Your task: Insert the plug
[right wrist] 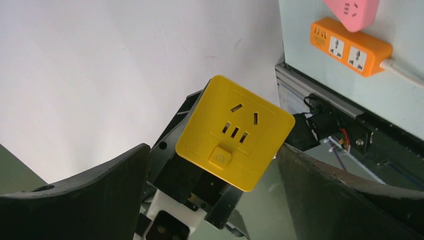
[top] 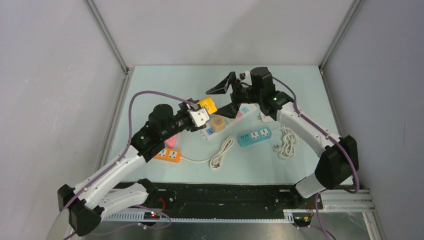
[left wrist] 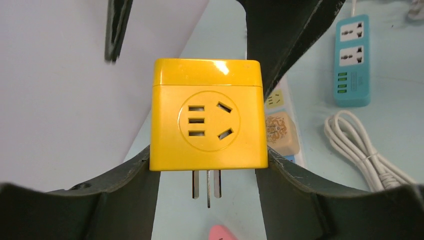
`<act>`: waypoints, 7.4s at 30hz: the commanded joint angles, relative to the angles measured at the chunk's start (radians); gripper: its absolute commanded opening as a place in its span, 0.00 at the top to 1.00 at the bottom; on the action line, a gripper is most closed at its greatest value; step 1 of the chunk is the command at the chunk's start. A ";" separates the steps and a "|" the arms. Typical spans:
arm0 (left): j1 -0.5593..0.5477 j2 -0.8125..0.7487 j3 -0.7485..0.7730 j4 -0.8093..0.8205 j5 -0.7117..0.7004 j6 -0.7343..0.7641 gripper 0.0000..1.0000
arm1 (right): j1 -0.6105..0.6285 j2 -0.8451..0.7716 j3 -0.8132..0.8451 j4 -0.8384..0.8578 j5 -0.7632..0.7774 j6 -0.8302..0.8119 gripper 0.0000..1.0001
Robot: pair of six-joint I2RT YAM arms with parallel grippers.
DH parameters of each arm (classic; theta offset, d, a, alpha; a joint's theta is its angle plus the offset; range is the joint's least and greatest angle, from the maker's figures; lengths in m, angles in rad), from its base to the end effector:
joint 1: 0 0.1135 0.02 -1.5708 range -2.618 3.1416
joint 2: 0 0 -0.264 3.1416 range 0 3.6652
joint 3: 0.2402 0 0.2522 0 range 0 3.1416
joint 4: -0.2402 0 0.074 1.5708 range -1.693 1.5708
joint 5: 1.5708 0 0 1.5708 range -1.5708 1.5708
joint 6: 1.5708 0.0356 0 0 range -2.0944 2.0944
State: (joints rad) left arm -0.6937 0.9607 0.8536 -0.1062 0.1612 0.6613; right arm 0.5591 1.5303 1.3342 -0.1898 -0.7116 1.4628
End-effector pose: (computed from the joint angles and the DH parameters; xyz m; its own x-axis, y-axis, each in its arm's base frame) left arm 0.1696 -0.1485 0.3402 0.3332 0.5113 -0.7922 0.6932 0.4366 0.5734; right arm 0.2884 0.2079 0.3504 -0.9437 0.2977 0.1445 0.2186 0.2331 0.9476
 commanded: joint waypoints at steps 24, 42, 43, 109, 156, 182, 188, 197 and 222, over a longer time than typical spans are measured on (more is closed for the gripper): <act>0.249 0.055 0.345 0.135 0.910 -1.043 1.00 | -0.061 -0.278 -0.010 0.547 -0.224 -0.953 0.03; 0.246 0.030 0.345 0.206 0.971 -0.990 1.00 | 0.056 -0.295 0.042 0.437 -0.331 -1.115 0.01; 0.246 0.024 0.340 0.206 0.966 -0.985 1.00 | 0.065 -0.291 0.046 0.428 -0.329 -1.119 0.01; 0.282 -0.148 0.091 0.188 0.029 -0.960 0.00 | -0.119 -0.265 0.099 -0.118 0.124 -1.024 1.00; 0.283 -0.037 -0.079 0.122 0.003 -1.182 0.01 | -0.004 0.295 0.008 -0.103 0.666 -1.357 1.00; 0.281 -0.049 -0.090 0.122 -0.015 -1.168 0.01 | -0.005 0.301 -0.009 -0.149 0.761 -1.457 1.00; 0.282 -0.054 -0.102 0.122 -0.011 -1.168 0.00 | -0.012 0.258 -0.011 -0.104 0.673 -1.438 1.00; 0.282 -0.058 -0.102 0.122 -0.006 -1.175 0.00 | -0.034 0.235 -0.005 -0.102 0.624 -1.379 1.00; 0.282 -0.044 -0.101 0.122 0.020 -1.188 0.01 | -0.081 0.298 0.028 -0.132 0.426 -1.475 1.00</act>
State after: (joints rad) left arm -0.4171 0.9218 0.7479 -0.0101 0.1654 -0.5179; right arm 0.4759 1.8259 1.3239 -0.3653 -0.2966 -0.0124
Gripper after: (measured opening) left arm 0.994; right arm 0.649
